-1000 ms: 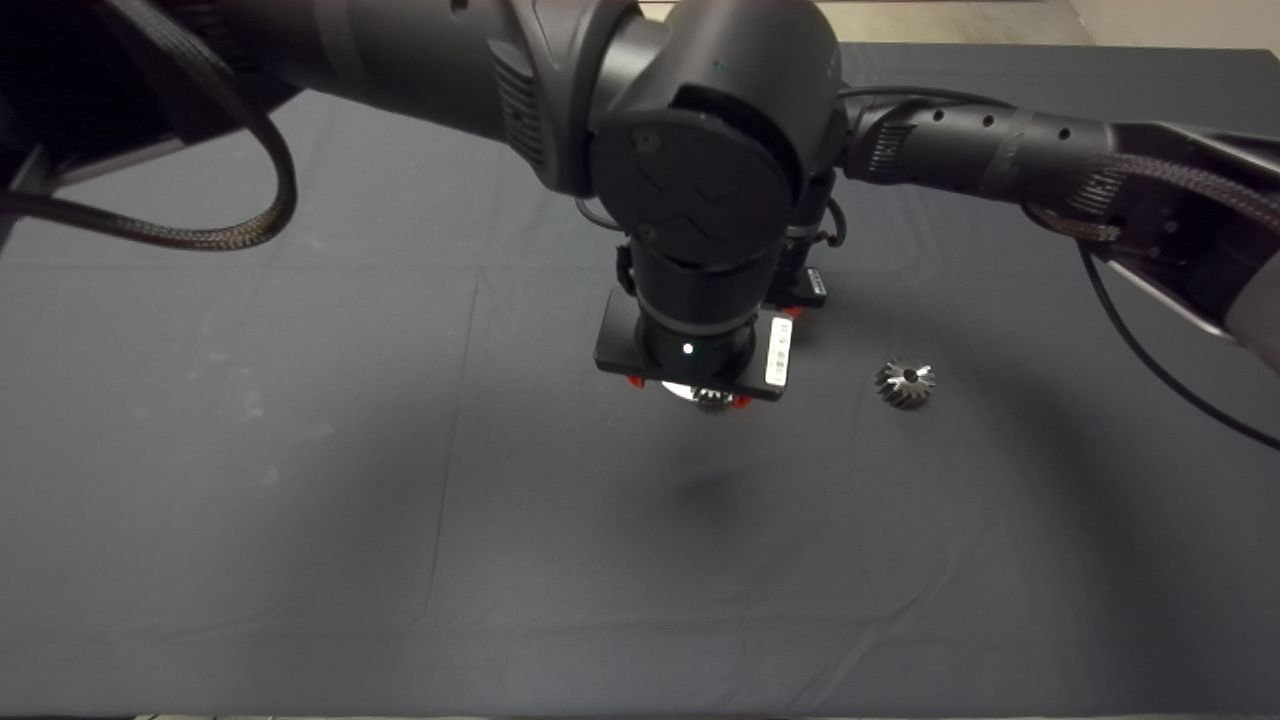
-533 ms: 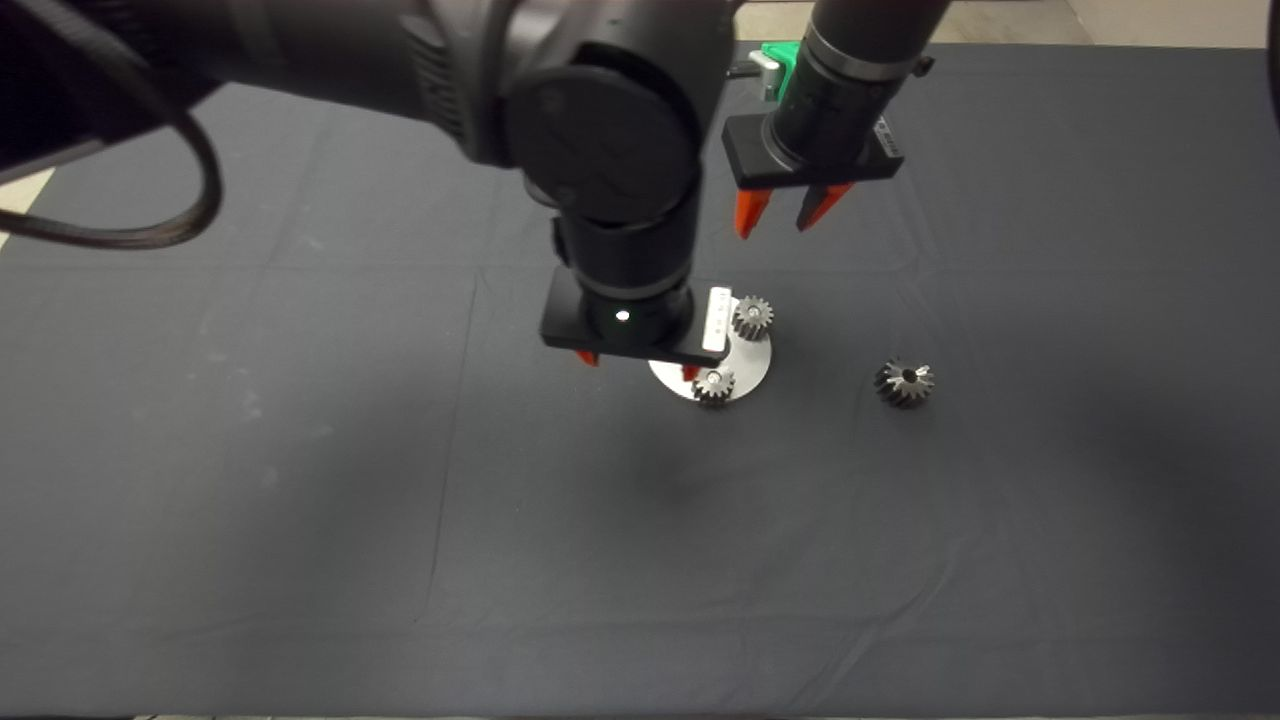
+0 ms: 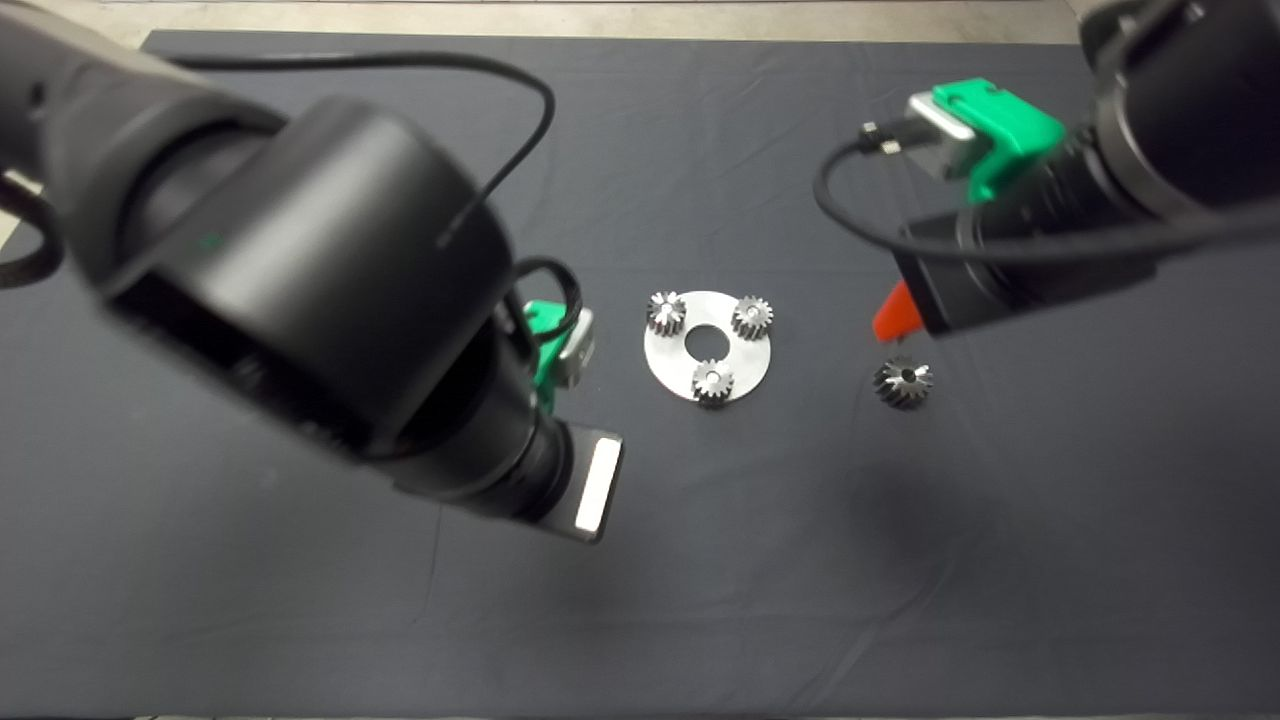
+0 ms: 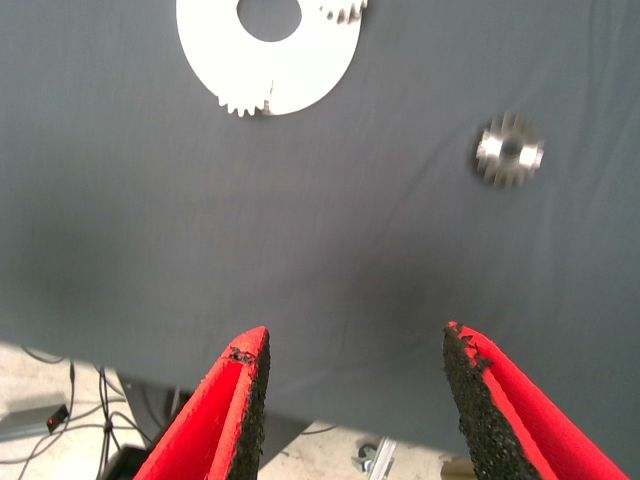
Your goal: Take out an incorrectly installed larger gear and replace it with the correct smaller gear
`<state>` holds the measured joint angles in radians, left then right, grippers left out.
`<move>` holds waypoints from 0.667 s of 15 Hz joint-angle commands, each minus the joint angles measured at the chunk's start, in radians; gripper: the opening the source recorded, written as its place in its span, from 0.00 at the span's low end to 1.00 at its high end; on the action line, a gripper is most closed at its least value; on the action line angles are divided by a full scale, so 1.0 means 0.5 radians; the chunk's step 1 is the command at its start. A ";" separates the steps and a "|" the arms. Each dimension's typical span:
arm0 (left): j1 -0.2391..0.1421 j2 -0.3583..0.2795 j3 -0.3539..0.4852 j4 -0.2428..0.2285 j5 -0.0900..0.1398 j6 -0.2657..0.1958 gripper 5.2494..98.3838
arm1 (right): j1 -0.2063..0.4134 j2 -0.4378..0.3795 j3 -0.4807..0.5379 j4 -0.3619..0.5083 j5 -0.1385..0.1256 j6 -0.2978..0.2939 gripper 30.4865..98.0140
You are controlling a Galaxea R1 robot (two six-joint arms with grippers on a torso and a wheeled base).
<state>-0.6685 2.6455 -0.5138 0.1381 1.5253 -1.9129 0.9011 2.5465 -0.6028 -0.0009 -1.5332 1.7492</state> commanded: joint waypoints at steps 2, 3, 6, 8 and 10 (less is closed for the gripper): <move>-0.041 0.037 0.222 -0.148 0.118 -0.244 0.63 | 0.054 -0.035 0.455 -0.014 -0.118 0.501 0.23; -0.041 0.040 0.273 -0.153 0.115 -0.307 0.63 | 0.051 -0.005 0.485 -0.011 -0.121 0.545 0.23; -0.041 0.043 0.279 -0.153 0.112 -0.331 0.63 | 0.010 0.026 0.497 0.020 -0.118 0.609 0.23; -0.041 0.055 0.323 -0.153 0.109 -0.356 0.63 | -0.062 0.026 0.525 0.023 -0.118 0.616 0.23; -0.041 0.052 0.335 -0.153 0.112 -0.386 0.63 | -0.078 0.020 0.516 0.014 -0.121 0.616 0.23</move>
<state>-0.6687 2.6655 -0.3808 0.0784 1.5268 -2.0781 0.8746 2.5517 -0.3573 0.0013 -1.5306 2.0402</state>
